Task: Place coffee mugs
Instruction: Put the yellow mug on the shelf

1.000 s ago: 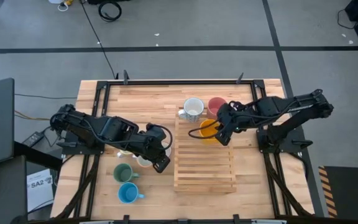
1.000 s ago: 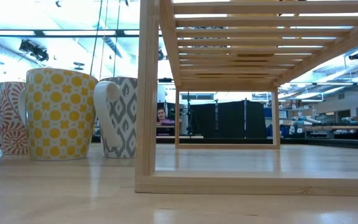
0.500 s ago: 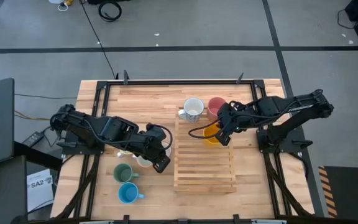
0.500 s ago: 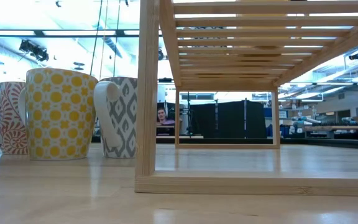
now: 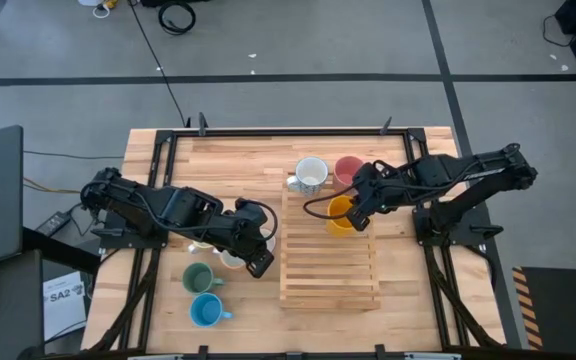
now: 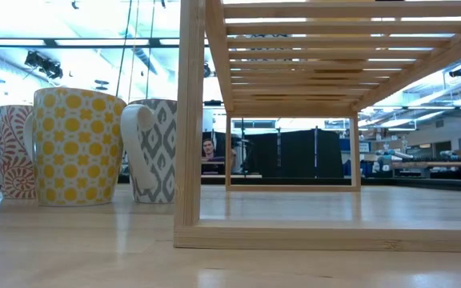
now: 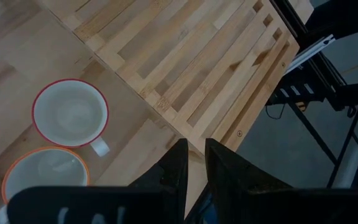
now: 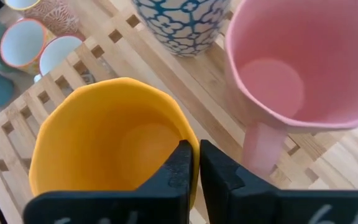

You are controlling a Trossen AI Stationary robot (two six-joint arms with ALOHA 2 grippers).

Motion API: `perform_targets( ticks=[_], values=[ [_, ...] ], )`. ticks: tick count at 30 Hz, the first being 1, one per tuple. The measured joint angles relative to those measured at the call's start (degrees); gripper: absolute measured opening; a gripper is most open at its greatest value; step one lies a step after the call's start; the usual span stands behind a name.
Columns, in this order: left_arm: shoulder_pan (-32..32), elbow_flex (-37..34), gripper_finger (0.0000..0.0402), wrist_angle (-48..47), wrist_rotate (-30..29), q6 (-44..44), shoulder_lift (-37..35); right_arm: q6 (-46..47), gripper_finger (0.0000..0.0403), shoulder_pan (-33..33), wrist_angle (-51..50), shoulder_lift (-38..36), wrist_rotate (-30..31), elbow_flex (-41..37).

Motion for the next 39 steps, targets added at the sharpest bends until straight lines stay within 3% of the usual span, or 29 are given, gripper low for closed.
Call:
perform_targets(
  ticks=[39],
  values=[
    [0.0, 0.0, 0.0062, 0.0, 0.0, 0.7, 0.0, 24.7, 0.0021, 3.1, -9.7, 0.2, 6.0, 3.0]
  ],
)
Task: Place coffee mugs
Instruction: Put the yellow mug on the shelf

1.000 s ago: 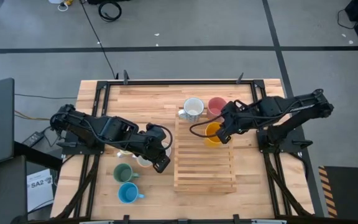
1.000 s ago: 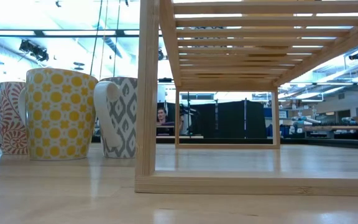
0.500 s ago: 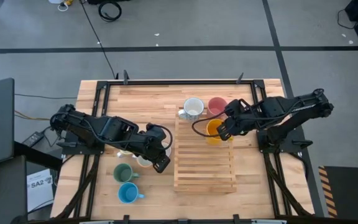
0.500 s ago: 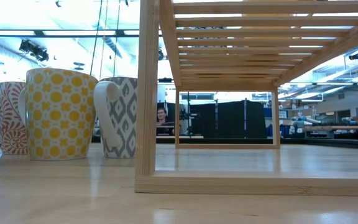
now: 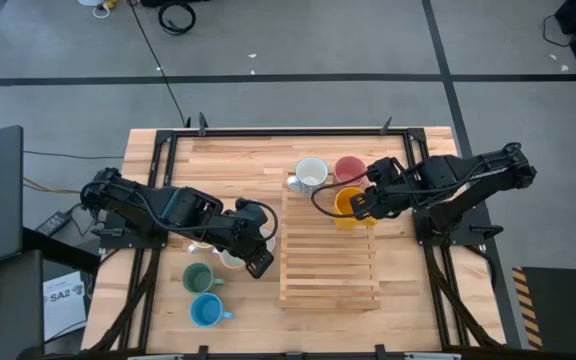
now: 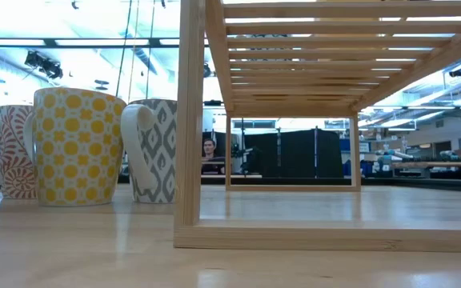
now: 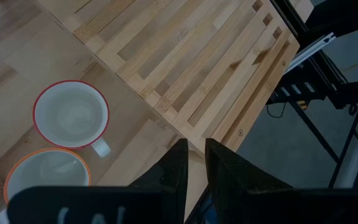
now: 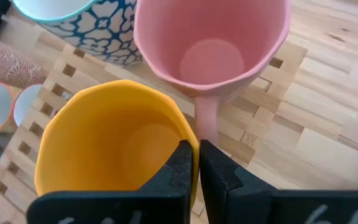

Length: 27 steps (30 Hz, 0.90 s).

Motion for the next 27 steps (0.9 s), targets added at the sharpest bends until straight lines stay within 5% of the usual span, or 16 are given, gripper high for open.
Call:
perform_targets(
  ticks=[27],
  values=[
    [0.0, 0.0, 0.0062, 0.0, 0.0, -0.1, 0.0, 1.8, 0.0035, -0.2, 0.3, 0.0, -1.5, -1.1]
  ],
)
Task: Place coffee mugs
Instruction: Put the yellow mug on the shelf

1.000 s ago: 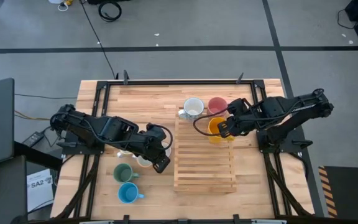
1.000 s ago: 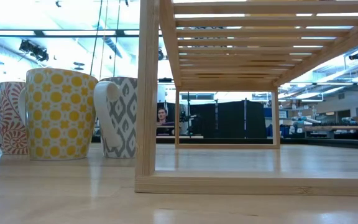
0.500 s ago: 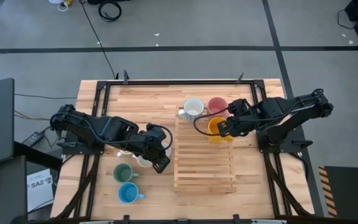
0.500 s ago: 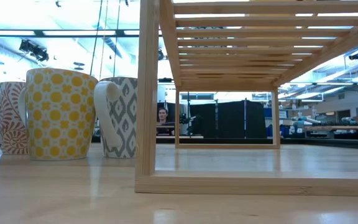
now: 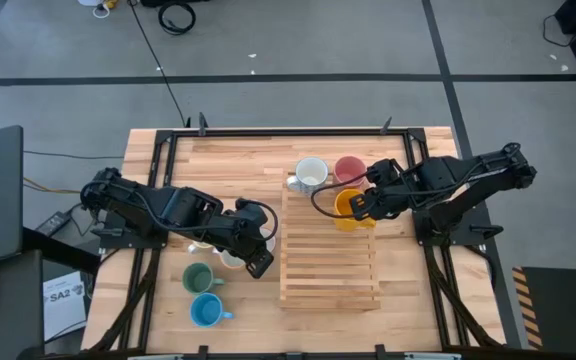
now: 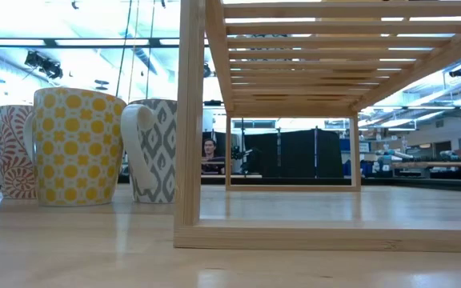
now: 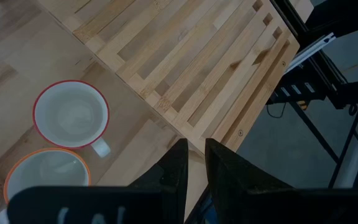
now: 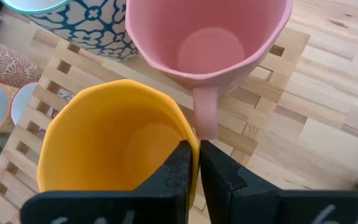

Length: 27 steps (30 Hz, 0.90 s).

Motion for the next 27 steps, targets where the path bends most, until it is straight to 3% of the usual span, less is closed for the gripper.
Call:
perform_targets(
  ticks=[10, 27],
  values=[
    [0.0, 0.0, 0.0062, 0.0, 0.0, 0.0, 0.0, 0.1, 0.0039, 0.0, 0.0, 0.0, -0.3, 0.0],
    [0.0, 0.0, 0.0062, 0.0, 0.0, 1.9, 0.0, 0.1, 0.0099, 0.0, 1.7, 0.0, -0.5, 0.0]
  ],
)
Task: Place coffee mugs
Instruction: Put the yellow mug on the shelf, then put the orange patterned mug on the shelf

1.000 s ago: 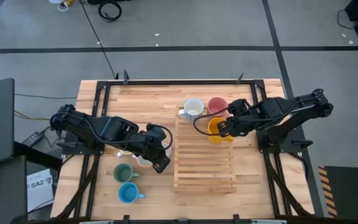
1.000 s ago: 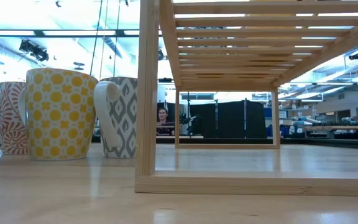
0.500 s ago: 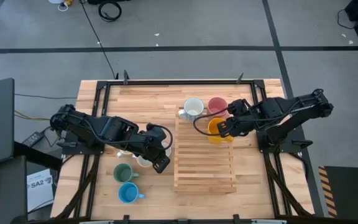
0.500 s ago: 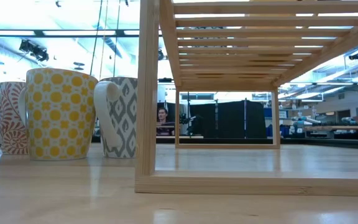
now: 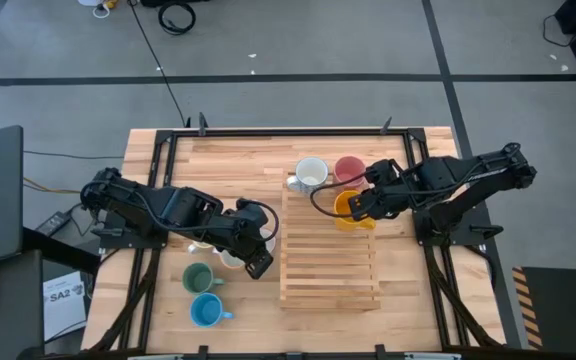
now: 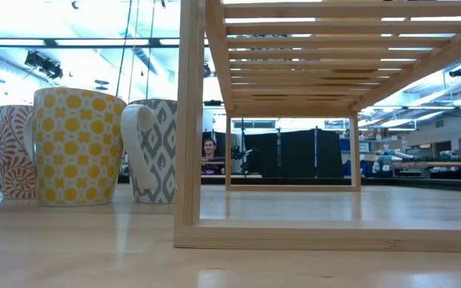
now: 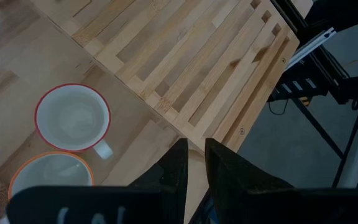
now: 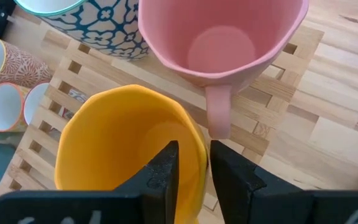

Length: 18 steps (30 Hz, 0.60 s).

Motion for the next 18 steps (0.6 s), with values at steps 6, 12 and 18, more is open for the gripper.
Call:
perform_targets(
  ticks=[6, 12, 18],
  values=[
    [0.0, 0.0, 0.0062, 0.0, 0.0, 0.1, 0.0, -0.1, 0.0103, 0.0, 0.0, 0.0, 0.3, 0.0],
    [0.0, 0.0, 0.0062, 0.0, 0.0, 0.2, 0.0, -2.0, 0.0103, 0.0, 0.0, 0.0, 0.3, 0.0],
    [0.0, 0.0, 0.0062, 0.0, 0.0, 0.9, 0.0, -2.1, 0.0103, 0.0, 0.0, -1.6, 1.9, 0.0]
  ],
)
